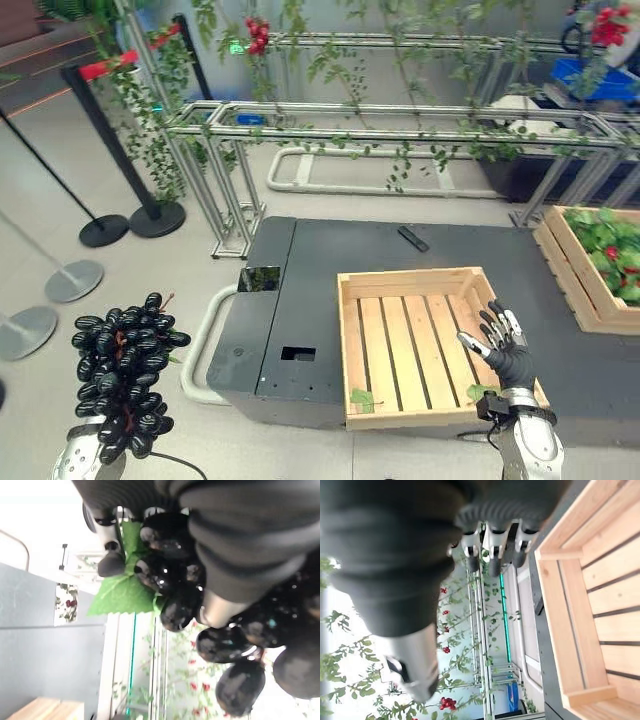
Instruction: Pick up the fruits from the basket on one side to the basket on the other side
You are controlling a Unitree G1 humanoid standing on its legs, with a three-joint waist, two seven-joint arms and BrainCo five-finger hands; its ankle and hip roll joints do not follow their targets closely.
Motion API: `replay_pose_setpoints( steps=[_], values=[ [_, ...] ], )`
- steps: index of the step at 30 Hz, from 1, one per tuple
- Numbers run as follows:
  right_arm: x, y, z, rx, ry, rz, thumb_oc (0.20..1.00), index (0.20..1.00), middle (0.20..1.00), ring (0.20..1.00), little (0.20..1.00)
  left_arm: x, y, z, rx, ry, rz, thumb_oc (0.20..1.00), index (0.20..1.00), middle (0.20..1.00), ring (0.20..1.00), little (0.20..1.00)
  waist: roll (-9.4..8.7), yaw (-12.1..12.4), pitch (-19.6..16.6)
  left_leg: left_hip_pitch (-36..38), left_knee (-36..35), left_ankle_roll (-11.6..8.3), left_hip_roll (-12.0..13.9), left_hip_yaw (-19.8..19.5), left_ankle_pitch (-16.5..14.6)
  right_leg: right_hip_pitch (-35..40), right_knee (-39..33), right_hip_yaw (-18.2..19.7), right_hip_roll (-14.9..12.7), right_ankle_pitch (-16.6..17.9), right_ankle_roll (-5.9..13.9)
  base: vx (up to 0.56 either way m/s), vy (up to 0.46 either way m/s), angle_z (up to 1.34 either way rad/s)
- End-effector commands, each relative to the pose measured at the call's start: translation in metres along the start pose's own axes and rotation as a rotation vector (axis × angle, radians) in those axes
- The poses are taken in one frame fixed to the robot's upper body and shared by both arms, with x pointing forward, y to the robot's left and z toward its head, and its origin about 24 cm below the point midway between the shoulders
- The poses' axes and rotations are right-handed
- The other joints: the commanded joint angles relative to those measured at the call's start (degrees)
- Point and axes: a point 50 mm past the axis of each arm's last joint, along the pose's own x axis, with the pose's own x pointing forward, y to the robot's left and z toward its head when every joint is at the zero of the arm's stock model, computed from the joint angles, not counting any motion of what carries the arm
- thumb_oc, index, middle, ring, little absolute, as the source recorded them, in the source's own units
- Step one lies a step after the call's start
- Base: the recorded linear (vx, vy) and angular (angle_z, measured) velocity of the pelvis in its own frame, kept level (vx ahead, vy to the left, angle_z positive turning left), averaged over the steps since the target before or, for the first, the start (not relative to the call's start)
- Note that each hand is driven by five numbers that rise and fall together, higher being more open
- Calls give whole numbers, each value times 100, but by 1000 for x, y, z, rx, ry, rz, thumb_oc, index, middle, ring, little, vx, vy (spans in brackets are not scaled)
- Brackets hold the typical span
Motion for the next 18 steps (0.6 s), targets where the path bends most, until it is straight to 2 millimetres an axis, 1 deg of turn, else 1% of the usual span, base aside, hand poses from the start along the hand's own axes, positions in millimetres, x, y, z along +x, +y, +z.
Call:
replay_pose_setpoints(
  steps=[1,2,3,4,5,6,7,8,9,11,12,13,14,15,16,17,18],
  values=[
    [15,14,22,-43,-111,83,1000,1000,1000,1000,1000,18,13,52,98,-279,45,200,200,200,200,200,-118,-29,261,-502,638,265,-237,49,-517,-456,-157,186,-395,949,733,-215,114,-59],
    [16,14,22,-43,-112,84,1000,1000,1000,1000,1000,18,13,52,99,-280,46,200,200,200,200,200,-121,-17,254,-516,638,265,-236,65,-516,-482,-151,204,-391,954,732,-256,92,-66],
    [16,18,19,-30,-104,90,1000,1000,1000,1000,1000,21,13,54,93,-291,48,200,200,200,200,200,-6,79,287,-680,602,331,-134,80,-367,-510,370,101,-381,567,618,-178,66,-48],
    [17,18,20,-29,-105,90,1000,1000,1000,1000,1000,21,13,54,93,-291,48,200,200,200,200,200,-15,82,278,-703,598,330,-141,86,-344,-542,379,110,-387,577,613,-256,117,-27],
    [16,20,17,-24,-97,96,1000,1000,1000,1000,1000,22,13,56,105,-300,51,200,200,200,200,200,87,210,200,-765,546,350,-61,144,-251,-352,724,-187,-491,232,481,-192,86,-19],
    [13,20,13,-30,-81,102,1000,1000,1000,1000,1000,21,13,57,105,-306,59,200,200,200,200,200,133,284,65,-798,416,383,-30,136,-155,-13,1176,-263,-485,-119,313,-190,88,-17],
    [13,20,13,-30,-81,102,1000,1000,1000,1000,1000,21,13,57,105,-307,59,200,200,200,200,200,135,288,57,-811,405,382,-25,140,-132,-29,1168,-261,-478,-100,306,-167,30,-8],
    [11,21,12,-32,-74,109,1000,1000,1000,1000,1000,22,14,57,102,-308,70,200,200,200,200,200,139,314,-2,-848,409,403,-17,139,-110,88,1426,-174,-442,-216,291,-100,-87,-7],
    [6,18,10,-65,-53,119,1000,1000,1000,1000,1000,21,16,56,112,-300,88,200,200,200,200,200,70,415,-147,-927,491,404,-14,130,-116,486,1547,-2,-433,-377,300,-99,-85,-12],
    [6,18,10,-65,-53,119,1000,1000,1000,1000,1000,21,16,56,112,-300,87,200,200,200,200,200,89,429,-162,-943,483,402,11,138,-97,474,1514,4,-405,-339,292,-36,-66,-20],
    [3,17,7,-66,-39,114,1000,1000,1000,1000,1000,20,16,54,114,-293,91,200,200,200,200,200,37,470,-212,-1001,529,387,5,122,-72,679,1437,131,-356,-387,300,-114,-194,-35],
    [-1,14,5,-70,-28,110,1000,1000,1000,1000,1000,20,16,52,116,-284,100,200,200,200,200,200,-82,513,-290,-1250,668,334,12,121,16,1049,1026,369,-188,-644,298,-156,-260,-31],
    [-3,12,5,-75,-21,116,1000,1000,1000,1000,1000,20,17,52,119,-284,103,200,200,200,200,200,-123,558,-334,-1358,706,281,53,121,79,1192,723,324,-162,-958,248,-237,-376,-22],
    [-7,8,7,-90,-16,127,1000,1000,1000,1000,1000,17,18,49,128,-271,109,200,200,200,200,200,-172,599,-362,-1520,773,180,177,110,234,1326,501,219,-93,-1334,172,-146,-242,-12],
    [-8,7,7,-90,-15,127,1000,1000,1000,1000,1000,16,18,49,128,-270,108,200,200,200,200,200,-168,595,-368,-1526,779,174,180,102,234,1325,506,212,-87,-1339,166,-169,-288,-28],
    [-11,5,7,-101,-5,130,1000,1000,1000,1000,1000,15,17,48,122,-264,108,200,200,200,200,200,-153,610,-342,-1616,810,87,284,52,382,1323,519,166,21,-1506,85,-202,-328,-31],
    [-12,0,11,-119,-11,138,1000,1000,1000,1000,1000,13,17,44,115,-248,109,200,200,200,200,200,-89,607,-252,-1647,752,-51,471,-57,657,1287,603,95,213,-1730,-74,-207,-330,-12]
  ],
)
